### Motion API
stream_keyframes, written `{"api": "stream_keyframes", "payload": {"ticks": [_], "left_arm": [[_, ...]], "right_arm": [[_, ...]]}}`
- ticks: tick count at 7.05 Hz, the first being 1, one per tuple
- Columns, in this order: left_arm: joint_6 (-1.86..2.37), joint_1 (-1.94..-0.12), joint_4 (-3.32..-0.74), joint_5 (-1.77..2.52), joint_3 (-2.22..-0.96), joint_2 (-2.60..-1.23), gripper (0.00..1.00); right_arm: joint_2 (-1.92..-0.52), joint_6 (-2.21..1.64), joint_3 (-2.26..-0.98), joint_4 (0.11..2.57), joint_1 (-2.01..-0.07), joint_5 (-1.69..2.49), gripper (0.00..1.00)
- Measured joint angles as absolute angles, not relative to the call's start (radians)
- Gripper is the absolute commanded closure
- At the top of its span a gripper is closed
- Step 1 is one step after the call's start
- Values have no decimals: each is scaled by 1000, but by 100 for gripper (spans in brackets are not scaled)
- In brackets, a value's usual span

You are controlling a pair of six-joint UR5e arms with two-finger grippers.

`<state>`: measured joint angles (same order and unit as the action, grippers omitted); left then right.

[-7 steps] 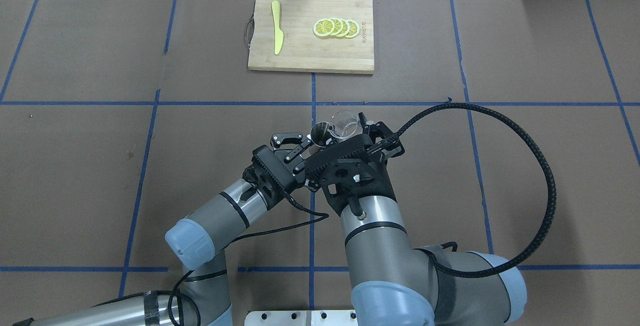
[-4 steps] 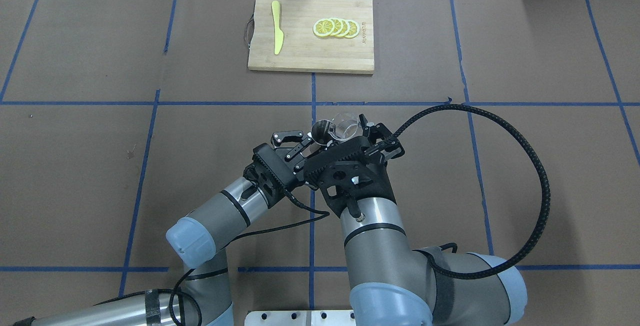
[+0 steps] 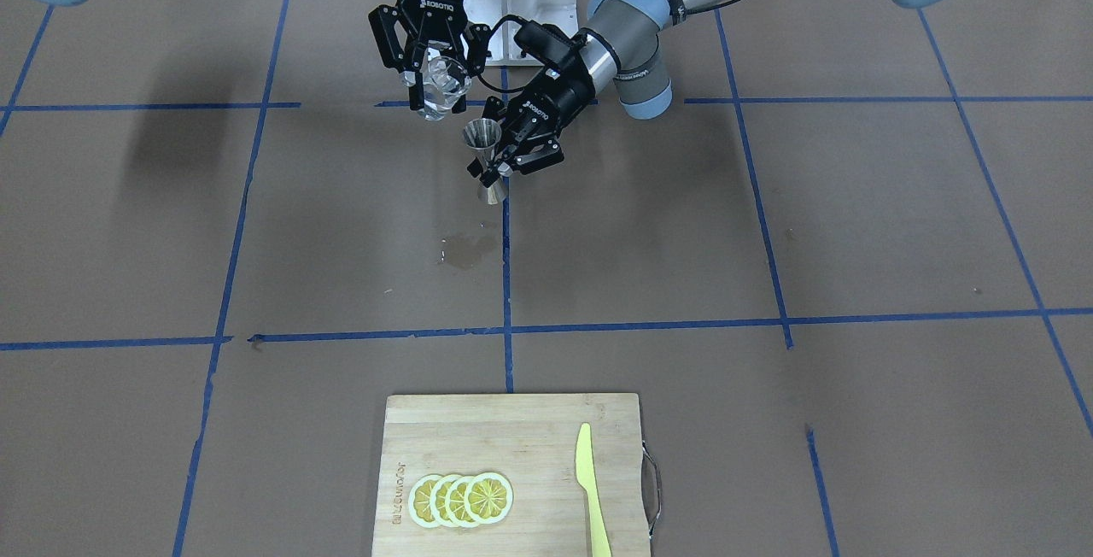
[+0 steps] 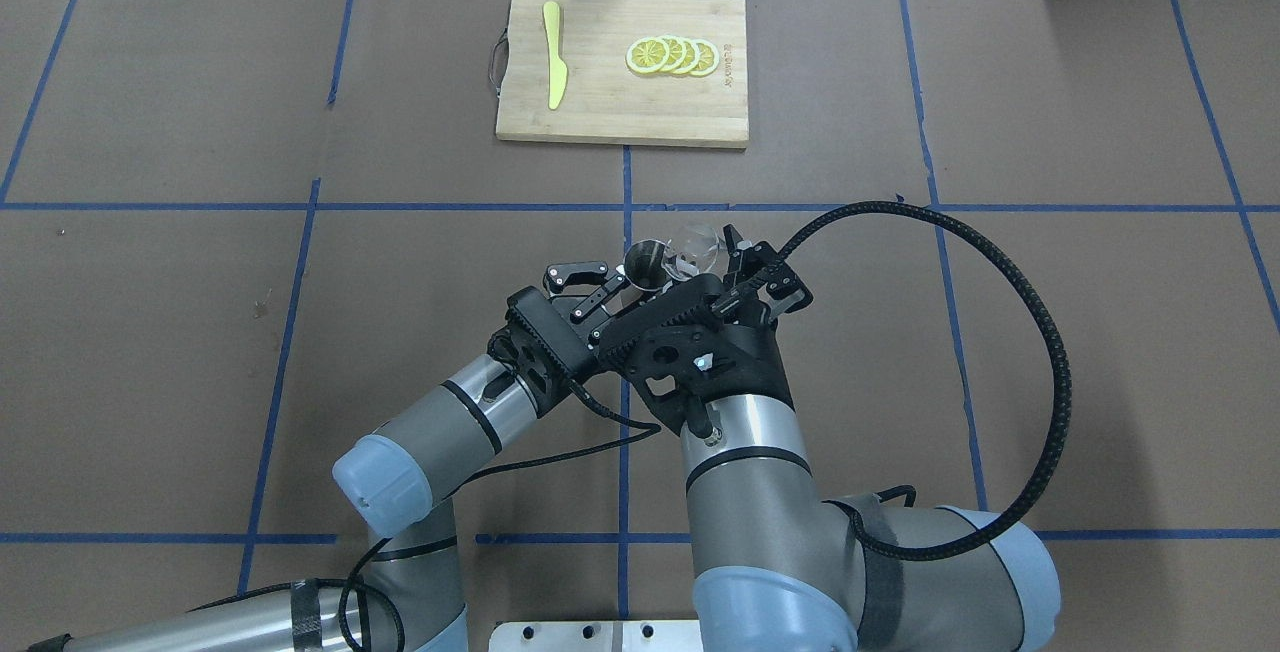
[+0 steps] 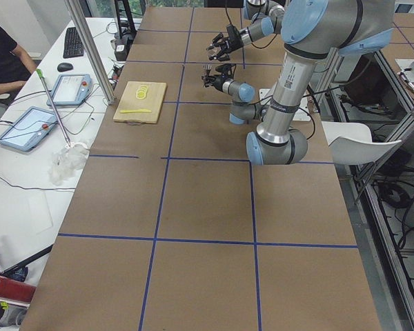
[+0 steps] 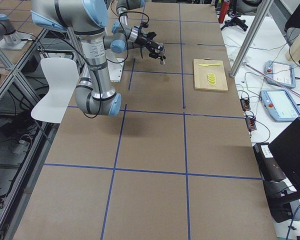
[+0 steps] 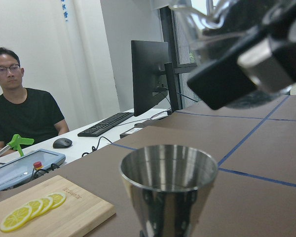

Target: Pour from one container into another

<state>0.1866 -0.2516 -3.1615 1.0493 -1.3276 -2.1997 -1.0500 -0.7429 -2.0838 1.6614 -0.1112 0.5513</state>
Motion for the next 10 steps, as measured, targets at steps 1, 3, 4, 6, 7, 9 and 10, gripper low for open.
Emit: {"api": "stream_keyframes", "payload": {"ticks": [1,3,4,6,7,9,10], "left_arm": [[186,-252,-3162,1049,-1328,-2200,100],[186,-252,-3162,1049,-1328,-2200,100],[187,-252,-3162,1049,-1328,-2201,100],[187,-252,-3162,1049,-1328,-2202,100],[187,-252,-3162,1049,-1328,-2202,100],[187,-252,-3162,1050,-1328,-2203,100],[187,-251,-3162,1053,-1328,-2204,100]], "right_arm": [[-1050,-724,-2084,1671,-112,548,100],[-1048,-690,-2085,1687,-111,546,100],[-1048,-667,-2086,1692,-111,543,100],[-1047,-627,-2086,1711,-109,534,100],[-1047,-614,-2086,1724,-109,529,100],[-1045,-594,-2086,1734,-108,521,100],[-1045,-585,-2086,1735,-107,517,100]]}}
